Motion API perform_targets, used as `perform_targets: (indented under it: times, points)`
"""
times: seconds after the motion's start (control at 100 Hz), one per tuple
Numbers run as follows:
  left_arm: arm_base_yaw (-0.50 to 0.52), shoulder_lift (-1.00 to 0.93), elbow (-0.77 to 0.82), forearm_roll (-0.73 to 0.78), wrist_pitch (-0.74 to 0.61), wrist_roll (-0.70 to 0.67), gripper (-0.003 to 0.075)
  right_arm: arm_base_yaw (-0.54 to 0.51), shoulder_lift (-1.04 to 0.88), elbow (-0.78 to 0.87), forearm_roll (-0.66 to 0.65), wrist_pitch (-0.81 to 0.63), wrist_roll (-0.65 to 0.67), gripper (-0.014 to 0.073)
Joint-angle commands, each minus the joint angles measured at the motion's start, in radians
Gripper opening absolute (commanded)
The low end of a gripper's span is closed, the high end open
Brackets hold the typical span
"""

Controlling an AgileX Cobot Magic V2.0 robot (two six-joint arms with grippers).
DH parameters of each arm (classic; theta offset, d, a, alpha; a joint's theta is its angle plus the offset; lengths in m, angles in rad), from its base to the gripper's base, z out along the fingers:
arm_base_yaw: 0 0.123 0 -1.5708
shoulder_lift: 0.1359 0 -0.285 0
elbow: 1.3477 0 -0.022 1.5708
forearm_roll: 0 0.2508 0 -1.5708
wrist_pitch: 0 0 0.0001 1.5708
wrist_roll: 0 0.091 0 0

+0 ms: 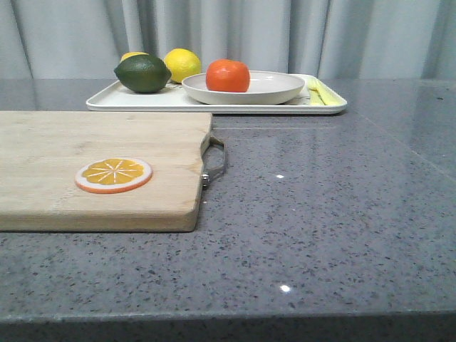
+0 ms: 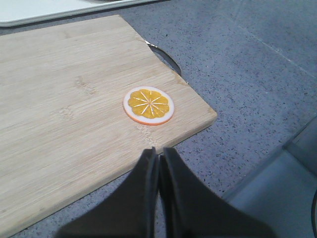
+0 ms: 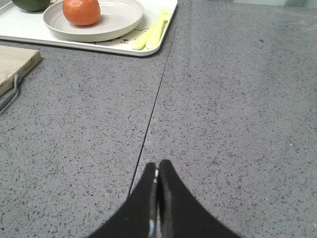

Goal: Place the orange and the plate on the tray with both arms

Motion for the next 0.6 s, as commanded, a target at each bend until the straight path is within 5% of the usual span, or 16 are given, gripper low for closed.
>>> perform_targets:
  times: [0.0,0.41,0.59]
  points:
    - [-0.001,0.005,-0.029,-0.015,-0.061,0.000,-0.0019,-0.001,0.005,-0.024,-0.003,-0.072,-0.008,-0.0064]
    - [-0.001,0.005,-0.025,0.027,-0.065,0.000,-0.0019,-0.001,0.005,-0.024,-0.003,-0.072,-0.008,-0.0064]
    - [0.041,-0.022,0.027,0.059,-0.194,0.000,-0.0019,-0.001,0.005,-0.024,-0.003,-0.072,-0.008,-0.0064]
